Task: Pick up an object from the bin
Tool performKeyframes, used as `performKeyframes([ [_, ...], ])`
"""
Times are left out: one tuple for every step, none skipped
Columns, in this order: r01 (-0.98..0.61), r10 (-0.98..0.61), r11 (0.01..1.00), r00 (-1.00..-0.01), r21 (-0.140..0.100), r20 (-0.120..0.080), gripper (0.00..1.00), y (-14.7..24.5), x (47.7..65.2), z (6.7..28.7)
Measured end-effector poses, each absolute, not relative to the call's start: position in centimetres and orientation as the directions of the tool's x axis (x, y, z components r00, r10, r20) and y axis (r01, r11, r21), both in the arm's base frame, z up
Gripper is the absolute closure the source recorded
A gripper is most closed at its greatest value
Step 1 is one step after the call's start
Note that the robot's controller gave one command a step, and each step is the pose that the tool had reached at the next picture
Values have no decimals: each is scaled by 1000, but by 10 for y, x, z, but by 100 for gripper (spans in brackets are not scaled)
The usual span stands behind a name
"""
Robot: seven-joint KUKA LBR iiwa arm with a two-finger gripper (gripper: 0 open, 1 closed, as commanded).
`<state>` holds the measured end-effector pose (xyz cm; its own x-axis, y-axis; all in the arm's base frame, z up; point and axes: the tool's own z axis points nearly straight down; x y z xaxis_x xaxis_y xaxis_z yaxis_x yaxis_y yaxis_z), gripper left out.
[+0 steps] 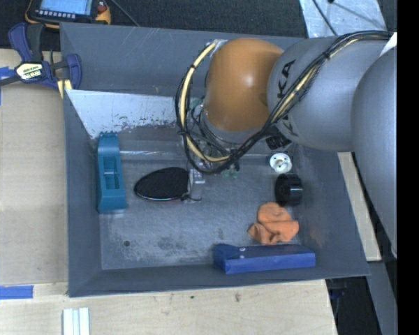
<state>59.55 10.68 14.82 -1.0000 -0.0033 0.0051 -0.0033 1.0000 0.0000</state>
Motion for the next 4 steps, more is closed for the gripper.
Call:
performKeyframes([
  [-1, -1, 1000, -1000, 1, -3, 0, 106, 597, 153],
  [-101, -101, 995, -995, -2, -8, 0, 126, 604, 132],
  [-160, -160, 987, -987, 0, 0, 100, 139, 594, 74],
  [-160, -160, 987, -987, 0, 0, 100, 139, 594, 74],
])
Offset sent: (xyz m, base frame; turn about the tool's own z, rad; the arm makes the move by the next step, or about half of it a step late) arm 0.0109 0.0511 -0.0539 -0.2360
